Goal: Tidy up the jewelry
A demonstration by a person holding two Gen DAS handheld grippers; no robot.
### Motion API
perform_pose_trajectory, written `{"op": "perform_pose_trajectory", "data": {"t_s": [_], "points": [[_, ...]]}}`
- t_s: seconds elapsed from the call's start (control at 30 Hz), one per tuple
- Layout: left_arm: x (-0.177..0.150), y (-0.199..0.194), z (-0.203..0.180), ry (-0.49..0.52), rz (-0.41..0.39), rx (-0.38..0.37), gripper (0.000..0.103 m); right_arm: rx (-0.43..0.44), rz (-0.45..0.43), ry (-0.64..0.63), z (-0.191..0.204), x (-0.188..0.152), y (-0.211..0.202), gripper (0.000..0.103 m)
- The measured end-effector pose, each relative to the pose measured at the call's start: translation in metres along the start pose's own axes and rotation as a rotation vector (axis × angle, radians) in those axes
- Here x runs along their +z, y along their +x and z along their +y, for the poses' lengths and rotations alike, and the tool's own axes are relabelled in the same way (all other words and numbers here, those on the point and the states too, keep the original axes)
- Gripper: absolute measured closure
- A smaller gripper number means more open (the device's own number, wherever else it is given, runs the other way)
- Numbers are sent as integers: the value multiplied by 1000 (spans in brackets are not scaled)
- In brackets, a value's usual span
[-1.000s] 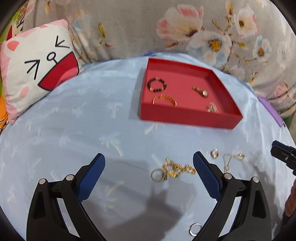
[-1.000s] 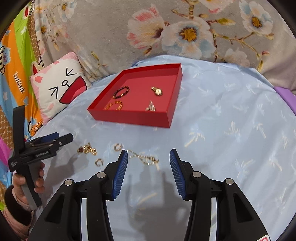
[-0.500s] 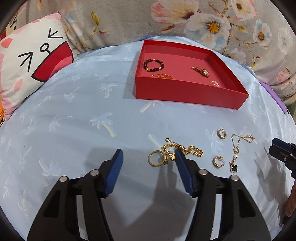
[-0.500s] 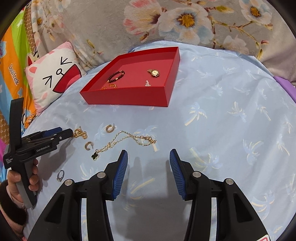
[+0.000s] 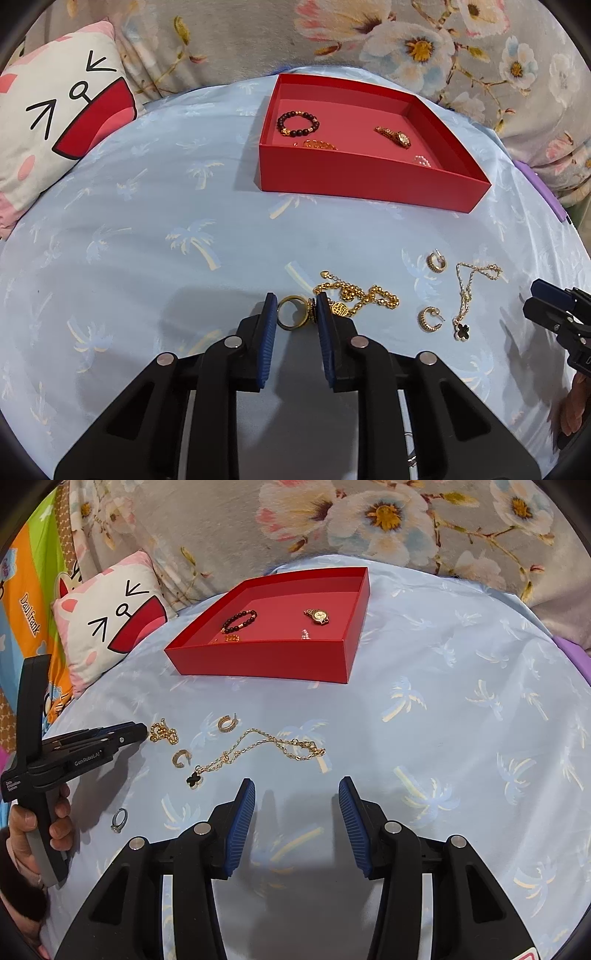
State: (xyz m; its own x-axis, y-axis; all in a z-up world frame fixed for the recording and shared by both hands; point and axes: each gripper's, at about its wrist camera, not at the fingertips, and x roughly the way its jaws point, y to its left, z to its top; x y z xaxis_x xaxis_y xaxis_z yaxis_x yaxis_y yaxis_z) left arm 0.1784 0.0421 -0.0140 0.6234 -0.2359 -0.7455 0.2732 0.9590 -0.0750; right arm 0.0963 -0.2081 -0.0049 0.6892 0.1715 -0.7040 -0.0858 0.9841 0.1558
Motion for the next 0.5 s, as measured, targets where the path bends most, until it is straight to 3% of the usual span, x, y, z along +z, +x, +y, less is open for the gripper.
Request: {"op": "perform_pose_trajectory", "data": {"t_s": [0.33,0.5], "points": [[-5,-15,12,-66,-51,-7,82,-9,-4,-16,1,-1,1,56],[-18,-24,17,-81,-43,-22,82,32,0,-26,6,-1,0,57]]}}
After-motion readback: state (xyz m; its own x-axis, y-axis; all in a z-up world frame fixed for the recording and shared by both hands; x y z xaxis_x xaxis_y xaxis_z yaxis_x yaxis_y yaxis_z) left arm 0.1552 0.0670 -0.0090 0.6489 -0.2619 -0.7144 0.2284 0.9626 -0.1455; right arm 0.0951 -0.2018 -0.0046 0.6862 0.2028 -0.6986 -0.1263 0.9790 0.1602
